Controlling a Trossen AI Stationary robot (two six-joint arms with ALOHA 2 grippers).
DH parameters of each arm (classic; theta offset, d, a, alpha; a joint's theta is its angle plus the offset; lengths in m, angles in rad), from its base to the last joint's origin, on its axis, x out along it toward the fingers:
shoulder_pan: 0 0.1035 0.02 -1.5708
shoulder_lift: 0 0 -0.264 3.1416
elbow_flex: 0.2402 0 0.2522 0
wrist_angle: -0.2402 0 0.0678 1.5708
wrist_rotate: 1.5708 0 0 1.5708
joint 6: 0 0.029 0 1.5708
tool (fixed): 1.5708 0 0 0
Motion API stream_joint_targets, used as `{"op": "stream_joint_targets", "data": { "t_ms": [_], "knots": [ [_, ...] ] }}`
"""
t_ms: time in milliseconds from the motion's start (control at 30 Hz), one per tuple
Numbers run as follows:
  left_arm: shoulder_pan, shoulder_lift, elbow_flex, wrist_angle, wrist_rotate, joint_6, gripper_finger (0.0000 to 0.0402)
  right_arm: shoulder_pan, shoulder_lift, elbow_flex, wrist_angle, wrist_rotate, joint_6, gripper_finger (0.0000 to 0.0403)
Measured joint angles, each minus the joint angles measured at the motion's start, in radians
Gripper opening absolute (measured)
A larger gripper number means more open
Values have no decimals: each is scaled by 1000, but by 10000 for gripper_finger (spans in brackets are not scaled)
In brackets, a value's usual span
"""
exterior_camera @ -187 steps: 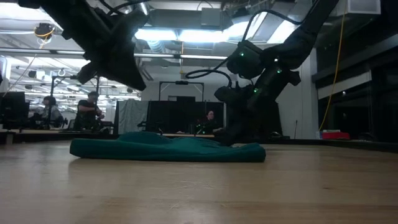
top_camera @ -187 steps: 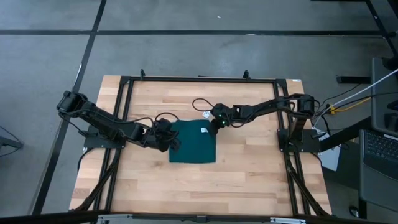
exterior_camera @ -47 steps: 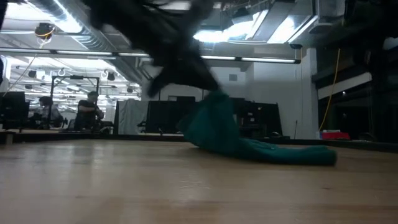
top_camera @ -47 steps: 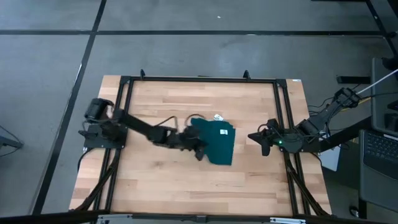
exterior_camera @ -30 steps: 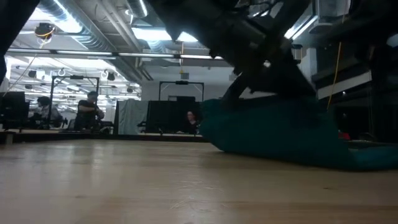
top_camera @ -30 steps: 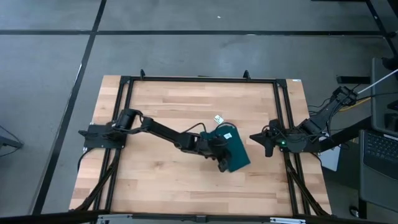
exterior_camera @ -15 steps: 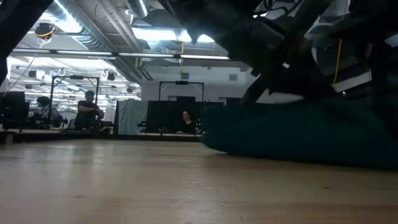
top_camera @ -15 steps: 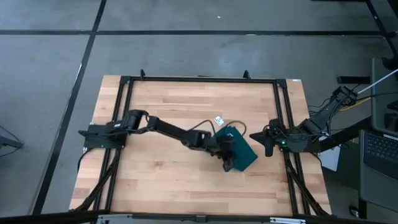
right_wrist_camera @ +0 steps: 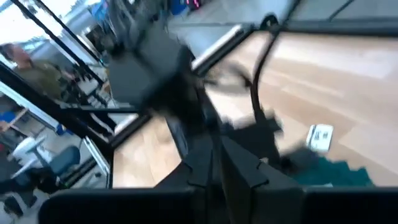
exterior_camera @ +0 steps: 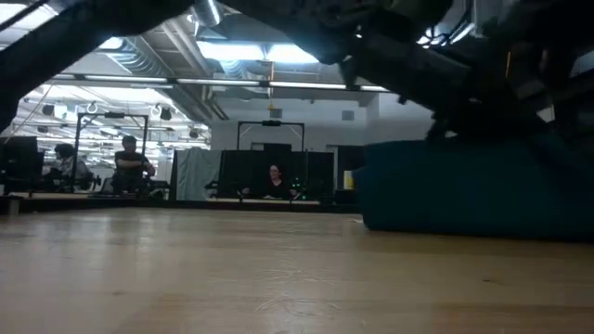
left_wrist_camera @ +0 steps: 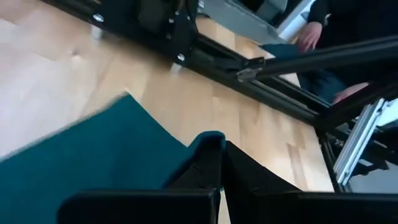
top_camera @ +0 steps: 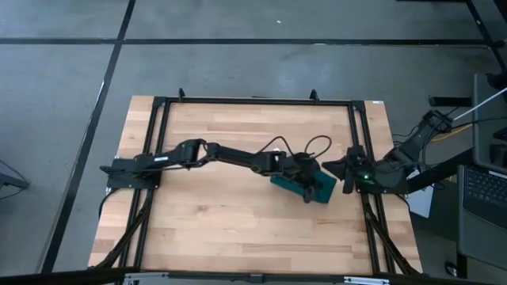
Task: Fold microfiber towels
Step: Fold the green napkin
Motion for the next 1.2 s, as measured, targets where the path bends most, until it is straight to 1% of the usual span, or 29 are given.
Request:
{"op": "stream_joint_targets", "data": {
  "t_ms": [67, 167, 367, 667, 833, 900, 1100, 1167, 1200],
  "knots": [
    [-2, 38, 51, -17, 4, 4, 2, 10, -25, 9, 0, 35, -23, 39],
    [2, 66, 82, -38, 0, 5, 2, 33, -54, 18, 0, 92, -49, 47],
    [20, 65, 86, -39, -16, 15, 2, 97, -70, 24, 10, 200, -102, 52],
    [53, 65, 86, -22, -4, 24, 2, 214, -85, 24, 173, 344, -298, 45],
    [53, 65, 86, -19, -9, 37, 2, 266, -96, 24, 222, 420, -373, 49],
    [55, 69, 86, -4, -11, 32, 2, 280, -96, 24, 223, 436, -377, 50],
    [74, 72, 85, 82, -15, 15, 2, 294, -95, 24, 224, 441, -377, 42],
    [77, 78, 84, 111, 9, 1, 2, 294, -95, 24, 231, 451, -381, 39],
    [81, 92, 86, 148, 36, -17, 2, 294, -95, 24, 236, 456, -386, 38]
  ]
}}
